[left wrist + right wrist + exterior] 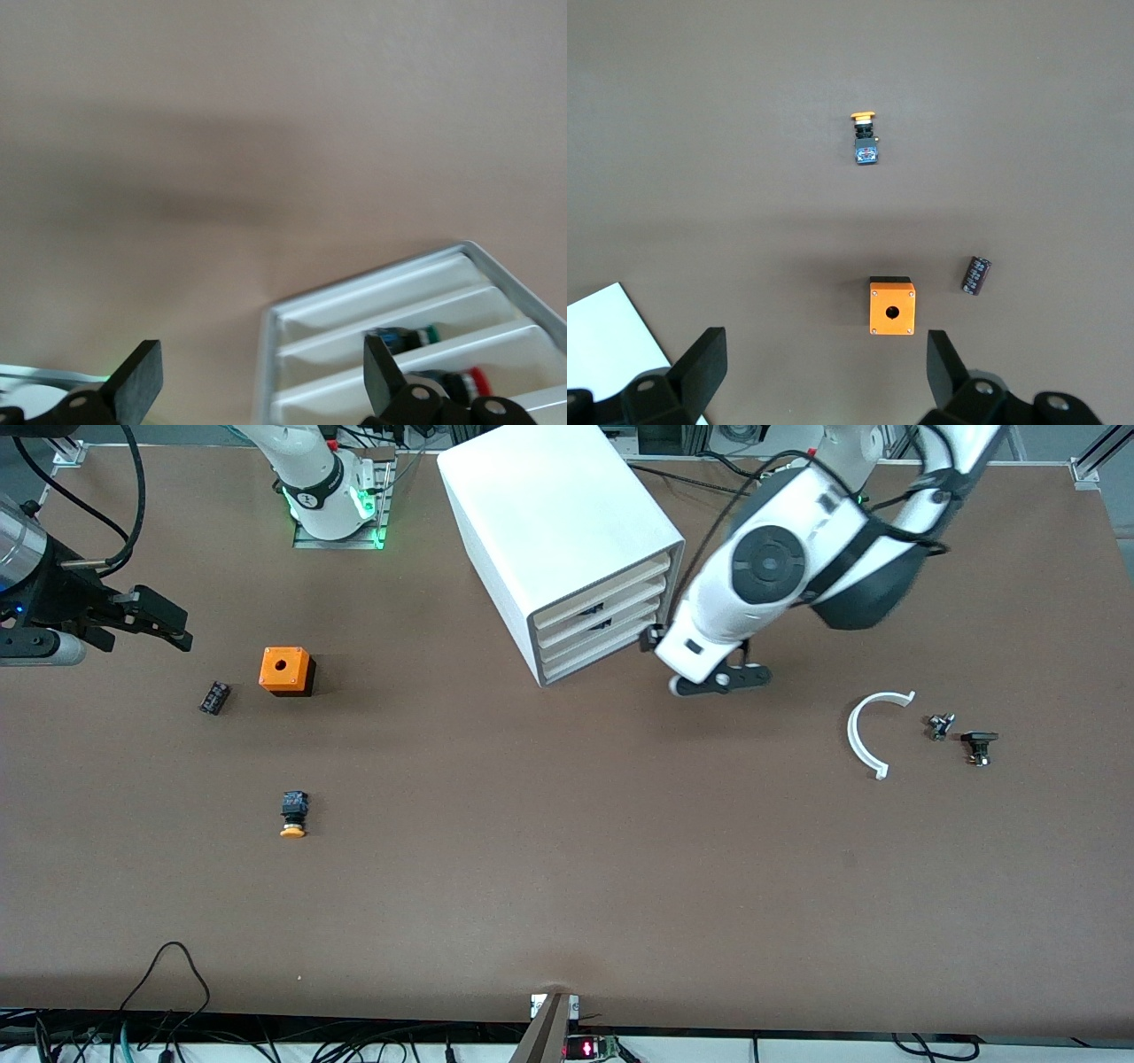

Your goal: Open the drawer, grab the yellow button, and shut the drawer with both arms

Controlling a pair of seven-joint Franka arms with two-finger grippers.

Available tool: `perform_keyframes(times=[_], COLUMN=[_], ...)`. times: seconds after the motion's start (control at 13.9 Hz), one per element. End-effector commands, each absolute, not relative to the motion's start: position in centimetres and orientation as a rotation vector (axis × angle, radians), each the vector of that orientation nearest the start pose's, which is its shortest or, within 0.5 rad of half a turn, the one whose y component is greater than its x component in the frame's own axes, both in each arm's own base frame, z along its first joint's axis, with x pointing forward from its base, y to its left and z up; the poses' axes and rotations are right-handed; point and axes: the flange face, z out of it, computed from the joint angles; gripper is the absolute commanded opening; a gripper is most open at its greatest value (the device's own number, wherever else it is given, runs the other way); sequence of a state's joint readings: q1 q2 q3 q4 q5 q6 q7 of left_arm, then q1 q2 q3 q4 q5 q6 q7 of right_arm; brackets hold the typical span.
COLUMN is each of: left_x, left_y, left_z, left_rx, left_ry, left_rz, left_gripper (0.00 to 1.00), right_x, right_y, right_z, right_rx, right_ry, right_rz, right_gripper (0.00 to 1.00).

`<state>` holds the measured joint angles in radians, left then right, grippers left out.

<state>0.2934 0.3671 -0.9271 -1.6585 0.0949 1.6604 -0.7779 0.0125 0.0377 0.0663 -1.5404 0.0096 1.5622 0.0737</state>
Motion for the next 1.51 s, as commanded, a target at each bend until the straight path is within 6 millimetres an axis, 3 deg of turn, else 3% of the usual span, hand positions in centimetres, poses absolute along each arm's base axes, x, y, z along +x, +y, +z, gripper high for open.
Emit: perform_keyframes(times=[0.0,0.07,0.22,0.36,0.57,0.86,1.08,1.44], left_x=[55.1,55.7,56.9,57.4,57.4,56.9,56.0,54.7], left_y=[-25.9,-24.7,-20.4,-16.5,-12.3,-6.3,-4.7,-4.1], left_z=[49.2,50.4,52.3,54.5,56.8,58.1,58.5,57.9], left_rx=[-3.129,-3.136,-3.136,-3.114,-3.056,-3.090,-3.105,-3.105], left_ry=[-0.010,0.029,0.066,0.147,0.283,0.313,0.253,0.233], left_rz=[0.405,0.395,0.409,0.330,0.233,0.102,-0.043,-0.043], left_gripper=[1.00,1.00,1.00,1.00,1.00,1.00,1.00,1.00], right_x=[56.7,56.8,56.8,57.0,57.1,57.2,57.2,57.2], right_y=[4.4,4.4,4.3,4.4,4.5,4.6,4.7,4.2], right_z=[62.2,62.1,63.0,63.4,63.6,63.7,63.5,63.5], right_rx=[-3.135,-3.140,-3.136,-3.134,-3.129,-3.128,-3.133,-3.134], right_ry=[-0.002,0.003,0.003,0.000,-0.002,-0.002,-0.005,0.007], right_rz=[0.022,0.026,0.005,-0.014,-0.023,-0.032,-0.021,-0.016], right_gripper=[1.00,1.00,1.00,1.00,1.00,1.00,1.00,1.00])
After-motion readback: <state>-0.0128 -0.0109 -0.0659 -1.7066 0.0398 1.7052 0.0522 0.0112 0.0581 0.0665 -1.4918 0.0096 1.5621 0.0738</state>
